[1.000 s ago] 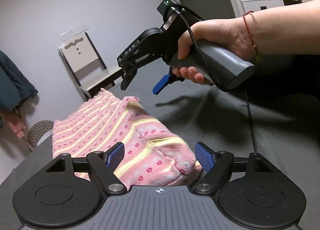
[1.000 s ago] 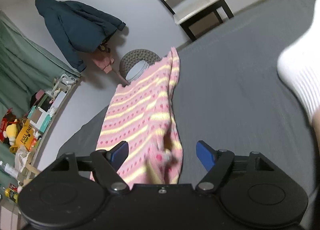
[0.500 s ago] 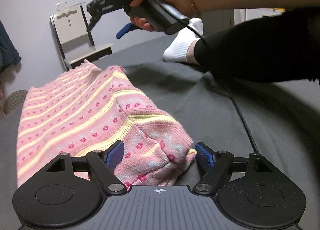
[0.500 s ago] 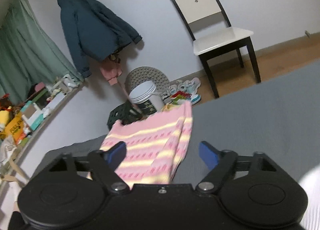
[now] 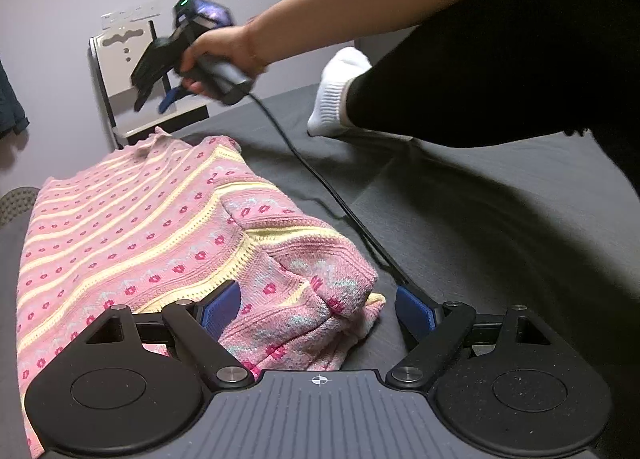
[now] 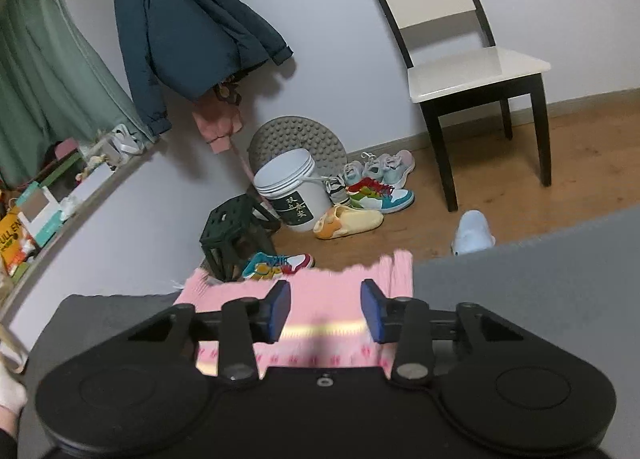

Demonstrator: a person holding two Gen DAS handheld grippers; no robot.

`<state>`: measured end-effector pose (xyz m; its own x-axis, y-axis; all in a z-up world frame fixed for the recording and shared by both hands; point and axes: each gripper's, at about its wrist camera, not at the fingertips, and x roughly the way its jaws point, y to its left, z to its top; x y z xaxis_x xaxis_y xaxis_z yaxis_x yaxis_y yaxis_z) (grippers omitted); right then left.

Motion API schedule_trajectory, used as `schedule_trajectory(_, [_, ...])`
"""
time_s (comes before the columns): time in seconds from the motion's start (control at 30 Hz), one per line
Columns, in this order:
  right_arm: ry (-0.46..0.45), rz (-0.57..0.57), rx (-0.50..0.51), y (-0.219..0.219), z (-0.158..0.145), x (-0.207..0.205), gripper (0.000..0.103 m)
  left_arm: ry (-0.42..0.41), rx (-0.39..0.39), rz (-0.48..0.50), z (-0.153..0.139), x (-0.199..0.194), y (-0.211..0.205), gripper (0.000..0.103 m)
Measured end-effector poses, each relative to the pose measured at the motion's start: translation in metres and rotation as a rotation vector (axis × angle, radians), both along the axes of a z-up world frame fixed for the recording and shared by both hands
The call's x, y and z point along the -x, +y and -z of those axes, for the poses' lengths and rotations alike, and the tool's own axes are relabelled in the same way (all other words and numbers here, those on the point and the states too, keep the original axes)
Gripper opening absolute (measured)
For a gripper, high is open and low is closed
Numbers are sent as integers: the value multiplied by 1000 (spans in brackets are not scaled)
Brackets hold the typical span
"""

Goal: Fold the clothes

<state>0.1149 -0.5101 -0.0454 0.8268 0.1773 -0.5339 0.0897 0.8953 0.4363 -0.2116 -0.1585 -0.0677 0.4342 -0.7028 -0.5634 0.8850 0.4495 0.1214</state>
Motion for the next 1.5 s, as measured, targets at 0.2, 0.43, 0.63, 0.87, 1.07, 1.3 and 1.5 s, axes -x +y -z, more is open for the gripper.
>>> schedule_trajectory(0.2, [84,49,117,10,28,-24,34,2,9,10,1,2,2,84])
schedule_trajectory(0.43, [38,4,155,17,28,-24,6,3,11,21,-1,4,6,84])
schedule_trajectory(0.63, [-59,91,178,13,7,-12,6,0,2,19,-2,4,6,84])
schedule_trajectory(0.87, [39,184,101,-15,44,-14,6,3,-16,19,-5,5,7,84])
schedule_trajectory(1.07, [11,174,-37,-32,29,0,33,1,3,12,-9,7,12,84])
schedule_trajectory(1.3, [128,13,-134,-35,16,33,36,-32,53,-6,-15,15,20,84])
schedule_trajectory(1.5, [168,-98,-93,-17,27,38,12,-45,38,19,-20,20,11,84])
